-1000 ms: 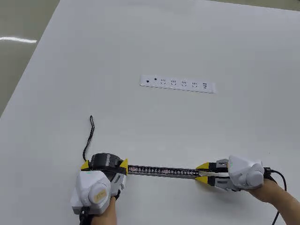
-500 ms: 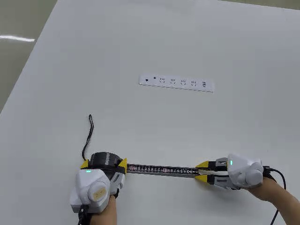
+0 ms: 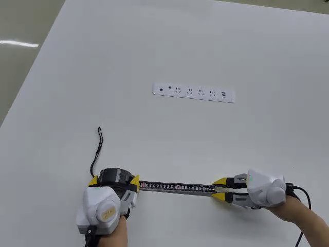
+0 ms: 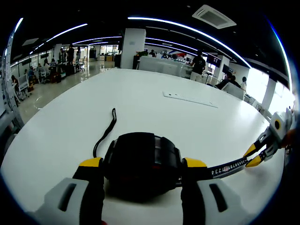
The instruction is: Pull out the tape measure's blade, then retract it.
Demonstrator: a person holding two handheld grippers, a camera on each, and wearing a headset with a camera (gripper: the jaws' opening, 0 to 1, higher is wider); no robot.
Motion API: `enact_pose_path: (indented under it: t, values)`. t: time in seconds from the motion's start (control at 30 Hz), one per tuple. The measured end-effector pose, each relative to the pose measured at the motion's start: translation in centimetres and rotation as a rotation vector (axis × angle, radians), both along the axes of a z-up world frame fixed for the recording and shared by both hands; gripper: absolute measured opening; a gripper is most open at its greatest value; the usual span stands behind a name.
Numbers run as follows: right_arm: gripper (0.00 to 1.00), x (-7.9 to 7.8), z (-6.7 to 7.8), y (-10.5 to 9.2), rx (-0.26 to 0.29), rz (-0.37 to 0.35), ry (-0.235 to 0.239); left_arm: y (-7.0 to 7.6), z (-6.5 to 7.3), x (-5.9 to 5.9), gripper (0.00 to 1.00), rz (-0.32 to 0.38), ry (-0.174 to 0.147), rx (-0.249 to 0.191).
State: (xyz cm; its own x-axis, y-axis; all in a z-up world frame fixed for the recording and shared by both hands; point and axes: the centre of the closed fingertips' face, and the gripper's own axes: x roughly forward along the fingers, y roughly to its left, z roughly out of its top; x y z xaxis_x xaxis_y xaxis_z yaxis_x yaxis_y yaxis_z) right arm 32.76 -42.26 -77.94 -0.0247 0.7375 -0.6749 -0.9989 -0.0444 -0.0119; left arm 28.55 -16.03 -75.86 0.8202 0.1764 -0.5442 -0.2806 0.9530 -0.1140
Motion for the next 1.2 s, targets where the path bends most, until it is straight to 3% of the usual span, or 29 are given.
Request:
enact_pose_path:
  t: [1.2]
  values:
    - [0.12, -0.8, 0.3, 4.6, 0.029, 0.031, 0.005, 0.0, 0.0, 0.1, 0.64, -0.017, 0.008, -0.01]
